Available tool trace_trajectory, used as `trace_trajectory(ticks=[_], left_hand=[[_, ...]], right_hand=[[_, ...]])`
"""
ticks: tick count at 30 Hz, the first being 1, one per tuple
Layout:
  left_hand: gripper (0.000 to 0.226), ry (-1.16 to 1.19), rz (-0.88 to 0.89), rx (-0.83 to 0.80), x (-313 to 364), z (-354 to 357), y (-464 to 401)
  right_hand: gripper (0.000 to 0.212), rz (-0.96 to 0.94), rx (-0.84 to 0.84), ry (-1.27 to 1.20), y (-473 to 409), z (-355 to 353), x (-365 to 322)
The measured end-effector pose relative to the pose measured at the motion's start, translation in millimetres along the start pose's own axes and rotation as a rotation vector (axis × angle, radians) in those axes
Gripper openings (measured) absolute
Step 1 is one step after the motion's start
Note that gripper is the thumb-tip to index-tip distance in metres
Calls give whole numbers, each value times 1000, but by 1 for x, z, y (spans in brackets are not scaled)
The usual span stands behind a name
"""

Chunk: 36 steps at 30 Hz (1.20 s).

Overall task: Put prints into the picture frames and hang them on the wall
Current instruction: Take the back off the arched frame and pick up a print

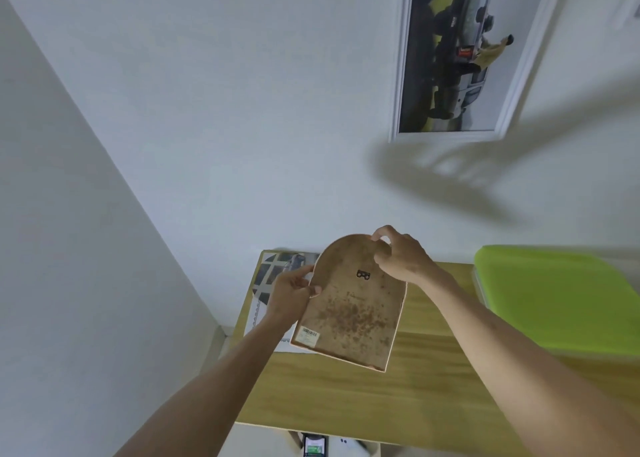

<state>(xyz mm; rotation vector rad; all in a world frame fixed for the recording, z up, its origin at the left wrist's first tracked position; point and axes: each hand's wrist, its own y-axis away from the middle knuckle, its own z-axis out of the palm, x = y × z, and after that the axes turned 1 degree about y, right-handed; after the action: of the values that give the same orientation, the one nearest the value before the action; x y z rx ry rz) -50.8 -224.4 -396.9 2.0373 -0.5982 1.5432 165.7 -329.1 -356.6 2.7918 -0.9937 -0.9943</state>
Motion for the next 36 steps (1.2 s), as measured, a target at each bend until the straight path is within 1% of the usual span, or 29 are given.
trace_trajectory(ticks=[4,7,9,11,14,17,21,23,25,27,29,31,33,34,36], left_hand=[[65,16,-28,-50,-13,1,-5],[64,54,-60,-91,-23,1,-7],[57,77,-106,-113,-32,-1,-8],[53,97,-154,-138,-42,-3,-9],[49,154,-272,-146,-58,-7,-15],[45,204,-398,-110,-75,-10,-22],[41,269,-487,-66,-85,-4,-30],[41,299,-520,-32,-89,4,-34],[43,283,-535,-12,-94,14,-38],[43,238,-517,-25,-99,25,-39],[46,142,-477,-40,-101,40,-37],[50,-35,-410,-42,-104,56,-35],[42,-202,-342,-40,-104,73,-31],[37,-254,-329,-43,-106,82,-30],[33,-322,-323,-38,-113,98,-28]], right_hand=[[23,99,-53,-88,-10,-1,2],[26,188,-95,-92,-14,6,5],[32,201,-70,-51,-14,14,7],[28,229,-60,-39,-14,26,12],[34,274,-44,-53,-13,39,22],[38,394,-40,-223,-6,48,37],[55,466,-161,-369,5,65,63],[55,473,-195,-447,8,76,79],[51,470,-199,-499,11,85,95],[42,462,-190,-521,14,92,110],[29,474,-169,-560,19,96,124],[23,490,-144,-582,22,100,138],[11,496,-125,-564,22,104,151],[8,502,-106,-547,22,105,155],[19,517,-82,-508,20,108,166]])
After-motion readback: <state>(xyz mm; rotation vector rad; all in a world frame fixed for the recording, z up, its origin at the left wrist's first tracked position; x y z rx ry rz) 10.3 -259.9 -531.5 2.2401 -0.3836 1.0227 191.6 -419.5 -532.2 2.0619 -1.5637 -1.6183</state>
